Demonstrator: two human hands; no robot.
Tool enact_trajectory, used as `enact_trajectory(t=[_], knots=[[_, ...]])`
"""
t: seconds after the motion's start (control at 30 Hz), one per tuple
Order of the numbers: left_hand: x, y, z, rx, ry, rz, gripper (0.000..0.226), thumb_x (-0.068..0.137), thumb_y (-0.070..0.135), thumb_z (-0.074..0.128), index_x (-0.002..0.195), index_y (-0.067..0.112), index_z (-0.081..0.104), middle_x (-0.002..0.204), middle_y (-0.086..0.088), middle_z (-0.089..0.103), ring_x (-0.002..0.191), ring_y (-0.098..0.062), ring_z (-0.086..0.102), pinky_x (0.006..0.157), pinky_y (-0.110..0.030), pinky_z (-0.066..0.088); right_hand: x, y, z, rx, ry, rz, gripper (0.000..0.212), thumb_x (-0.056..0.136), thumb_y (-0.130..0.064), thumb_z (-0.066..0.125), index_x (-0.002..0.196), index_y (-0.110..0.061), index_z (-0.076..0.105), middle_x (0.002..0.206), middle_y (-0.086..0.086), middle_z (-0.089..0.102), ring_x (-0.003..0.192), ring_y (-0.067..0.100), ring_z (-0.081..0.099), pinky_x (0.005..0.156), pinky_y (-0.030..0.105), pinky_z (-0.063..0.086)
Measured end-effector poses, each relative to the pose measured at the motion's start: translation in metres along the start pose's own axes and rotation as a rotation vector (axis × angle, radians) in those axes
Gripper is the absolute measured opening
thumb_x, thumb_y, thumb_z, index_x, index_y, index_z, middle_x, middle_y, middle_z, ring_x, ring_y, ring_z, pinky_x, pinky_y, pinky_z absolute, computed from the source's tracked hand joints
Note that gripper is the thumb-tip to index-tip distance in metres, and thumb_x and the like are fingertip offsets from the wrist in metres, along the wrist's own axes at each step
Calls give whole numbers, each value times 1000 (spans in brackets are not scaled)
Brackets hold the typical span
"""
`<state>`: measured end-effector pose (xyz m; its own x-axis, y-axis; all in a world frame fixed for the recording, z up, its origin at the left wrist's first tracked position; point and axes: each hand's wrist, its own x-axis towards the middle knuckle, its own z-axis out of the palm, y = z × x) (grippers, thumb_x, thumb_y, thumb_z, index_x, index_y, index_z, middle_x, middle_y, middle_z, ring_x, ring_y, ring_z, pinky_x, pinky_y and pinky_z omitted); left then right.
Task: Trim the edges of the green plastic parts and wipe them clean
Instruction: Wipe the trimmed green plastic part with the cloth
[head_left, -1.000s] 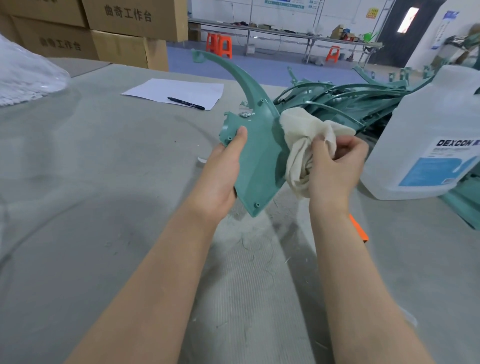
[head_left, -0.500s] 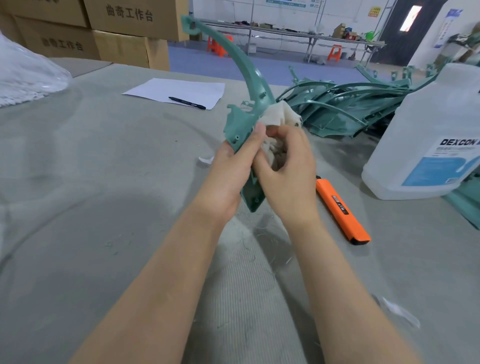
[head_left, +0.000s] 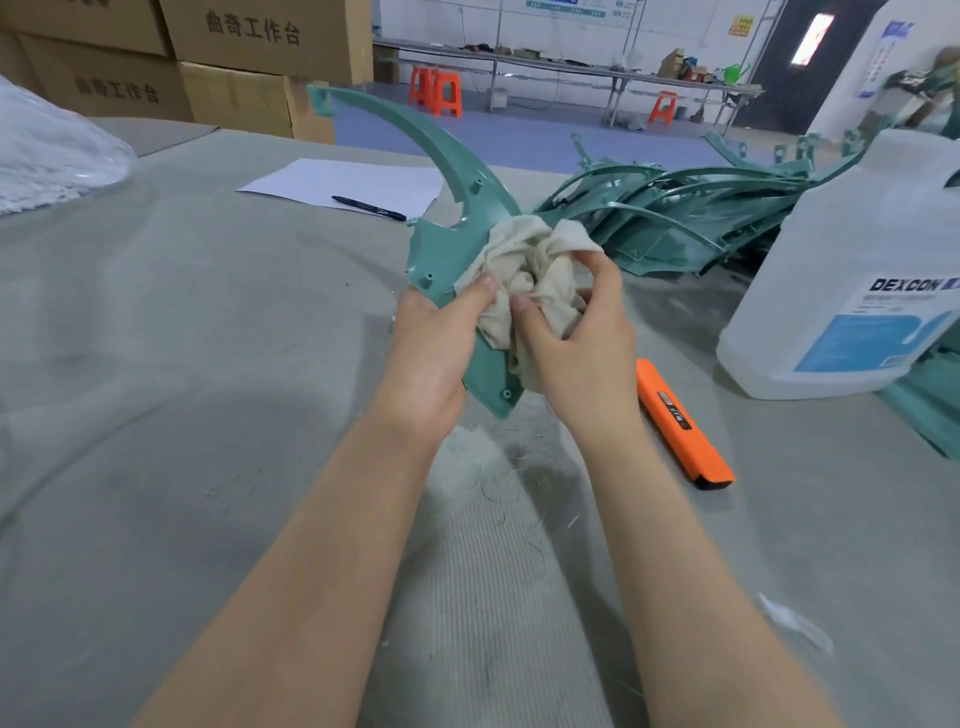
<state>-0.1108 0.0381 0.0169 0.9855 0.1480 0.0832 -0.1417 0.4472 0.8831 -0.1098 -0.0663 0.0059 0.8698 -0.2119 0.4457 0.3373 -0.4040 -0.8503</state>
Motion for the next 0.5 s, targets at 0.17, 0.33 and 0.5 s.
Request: enact_trajectory(t=[0.17, 0.33, 0.5], knots=[[3, 0, -3, -1, 23, -24, 23, 93, 3, 59, 114, 11, 65, 106, -8, 72, 96, -21, 70, 81, -34, 57, 10, 2, -9, 111, 186, 98, 9, 87, -11, 57, 82, -18, 58, 74, -10, 57, 69, 8, 49, 66, 25, 38], [3, -2, -4, 19, 26, -84, 22, 92, 11, 63, 113, 11, 65, 105, -5, 73, 94, -21, 70, 81, -36, 57, 18, 6, -19, 358, 358, 231, 23, 88, -6, 52, 81, -27, 57, 80, -5, 60, 79, 13, 54, 80, 37, 50], [0, -2, -1, 87, 5, -82, 23, 92, 12, 63, 114, 6, 65, 104, -7, 73, 93, -23, 71, 85, -37, 57, 20, 5, -26, 412, 503, 137, 24, 89, -3, 51, 98, -25, 58, 90, -5, 63, 83, 9, 58, 80, 29, 51]])
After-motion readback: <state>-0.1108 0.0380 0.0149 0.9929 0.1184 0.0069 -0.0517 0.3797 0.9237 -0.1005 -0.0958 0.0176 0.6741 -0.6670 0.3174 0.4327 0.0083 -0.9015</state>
